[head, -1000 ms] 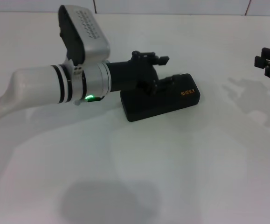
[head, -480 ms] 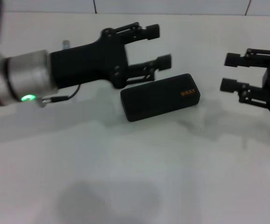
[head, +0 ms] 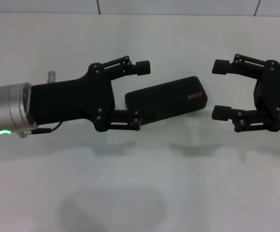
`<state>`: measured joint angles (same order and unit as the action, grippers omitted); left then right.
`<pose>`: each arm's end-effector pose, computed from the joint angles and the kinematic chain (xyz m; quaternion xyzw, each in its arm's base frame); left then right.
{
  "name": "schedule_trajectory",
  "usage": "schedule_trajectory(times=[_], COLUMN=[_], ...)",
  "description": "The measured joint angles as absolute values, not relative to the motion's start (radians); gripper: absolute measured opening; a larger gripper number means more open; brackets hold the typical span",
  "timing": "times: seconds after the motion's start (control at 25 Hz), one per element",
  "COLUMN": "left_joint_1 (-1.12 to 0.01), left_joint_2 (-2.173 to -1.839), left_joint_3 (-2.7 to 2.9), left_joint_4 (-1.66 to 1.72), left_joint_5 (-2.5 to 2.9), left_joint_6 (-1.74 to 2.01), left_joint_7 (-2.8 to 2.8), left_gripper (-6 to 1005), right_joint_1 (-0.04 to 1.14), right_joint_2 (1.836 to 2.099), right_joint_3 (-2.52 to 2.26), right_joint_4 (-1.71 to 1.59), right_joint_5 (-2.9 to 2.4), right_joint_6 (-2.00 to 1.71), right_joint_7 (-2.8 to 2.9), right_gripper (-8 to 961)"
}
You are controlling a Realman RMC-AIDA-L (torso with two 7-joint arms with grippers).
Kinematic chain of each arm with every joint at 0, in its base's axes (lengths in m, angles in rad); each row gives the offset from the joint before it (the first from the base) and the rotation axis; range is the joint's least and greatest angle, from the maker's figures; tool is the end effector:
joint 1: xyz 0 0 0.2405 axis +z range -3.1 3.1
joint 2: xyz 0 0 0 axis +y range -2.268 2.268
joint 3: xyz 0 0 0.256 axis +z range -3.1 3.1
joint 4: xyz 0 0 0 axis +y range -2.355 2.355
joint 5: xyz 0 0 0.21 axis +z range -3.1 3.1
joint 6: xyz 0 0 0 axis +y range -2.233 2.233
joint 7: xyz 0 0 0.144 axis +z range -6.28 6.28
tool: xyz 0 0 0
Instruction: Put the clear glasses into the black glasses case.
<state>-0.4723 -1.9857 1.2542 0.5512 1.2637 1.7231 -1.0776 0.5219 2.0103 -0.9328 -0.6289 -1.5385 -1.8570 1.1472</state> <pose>-0.2121 0.3000 0.0023 -0.9085 -0.0416 -0.4119 0.0561 0.2056 0.3088 0.0297 -0.9132 0.0110 0.4040 0.0523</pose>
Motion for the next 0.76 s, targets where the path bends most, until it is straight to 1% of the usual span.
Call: schedule_trajectory(times=[0.24, 0.48, 0.76], left_joint_1=[-0.453, -0.449, -0.433], left_joint_2=[-1.985, -1.977, -1.978], left_joint_3=[1.256, 1.254, 1.253], left_joint_4=[0.552, 0.567, 0.591], left_joint_5=[1.279, 1.3, 1.304], left_joint_6=[1.736, 1.749, 1.754], left_joint_7=[-1.03, -1.025, -1.016], left_gripper=[895, 895, 895], right_joint_1=[0.529, 0.53, 0.531], right_joint_2=[2.016, 2.016, 2.017], right_joint_3=[-0.933, -0.933, -0.933], right_joint_4=[-0.596, -0.594, -0.592], right_joint_5=[-1.532, -1.531, -1.536], right_joint_6=[-1.853, -1.851, -1.851], right_joint_7=[1.106, 1.092, 1.081], right_gripper=[888, 888, 888])
